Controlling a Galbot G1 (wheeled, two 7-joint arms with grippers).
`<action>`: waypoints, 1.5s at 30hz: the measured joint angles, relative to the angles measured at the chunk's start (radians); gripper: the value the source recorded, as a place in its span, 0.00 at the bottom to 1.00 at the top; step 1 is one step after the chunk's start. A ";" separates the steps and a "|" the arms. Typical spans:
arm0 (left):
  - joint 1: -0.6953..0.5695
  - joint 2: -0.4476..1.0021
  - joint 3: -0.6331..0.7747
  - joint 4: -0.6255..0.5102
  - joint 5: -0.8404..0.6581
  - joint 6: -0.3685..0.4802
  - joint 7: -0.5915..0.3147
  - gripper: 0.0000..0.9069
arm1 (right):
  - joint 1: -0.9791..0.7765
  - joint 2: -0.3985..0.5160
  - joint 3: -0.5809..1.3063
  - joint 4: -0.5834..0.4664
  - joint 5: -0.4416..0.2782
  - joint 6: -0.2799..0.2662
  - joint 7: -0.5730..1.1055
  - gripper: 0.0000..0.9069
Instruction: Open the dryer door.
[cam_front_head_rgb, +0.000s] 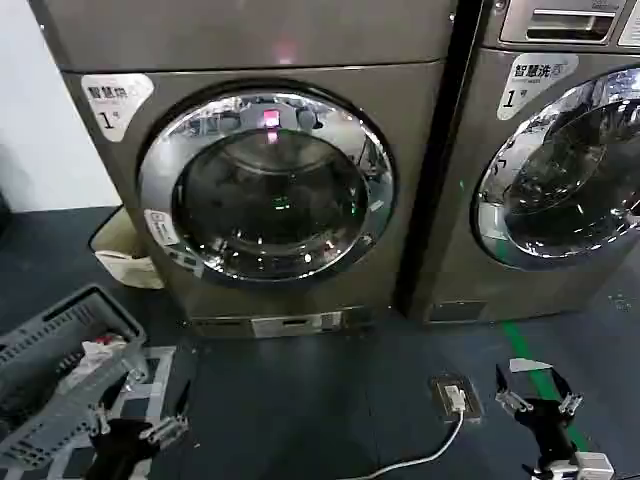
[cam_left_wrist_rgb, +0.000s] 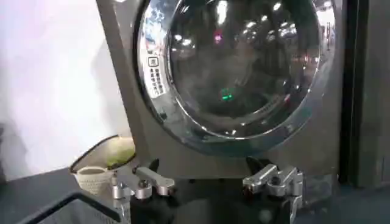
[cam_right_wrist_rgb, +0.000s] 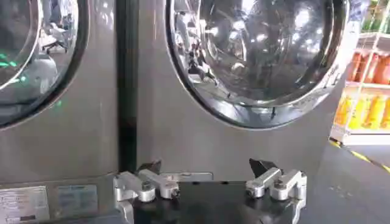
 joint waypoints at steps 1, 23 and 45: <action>0.000 0.000 0.000 0.000 0.000 0.000 0.000 1.00 | 0.004 -0.010 -0.005 0.003 0.012 -0.007 -0.011 1.00; -0.005 -0.003 -0.002 -0.025 0.003 0.007 0.002 1.00 | 0.439 -0.447 -0.353 -0.023 0.376 -0.193 -0.161 1.00; 0.003 -0.010 -0.005 -0.046 0.012 0.015 0.003 1.00 | 1.157 -0.439 -0.986 -0.317 0.471 -0.144 -0.278 1.00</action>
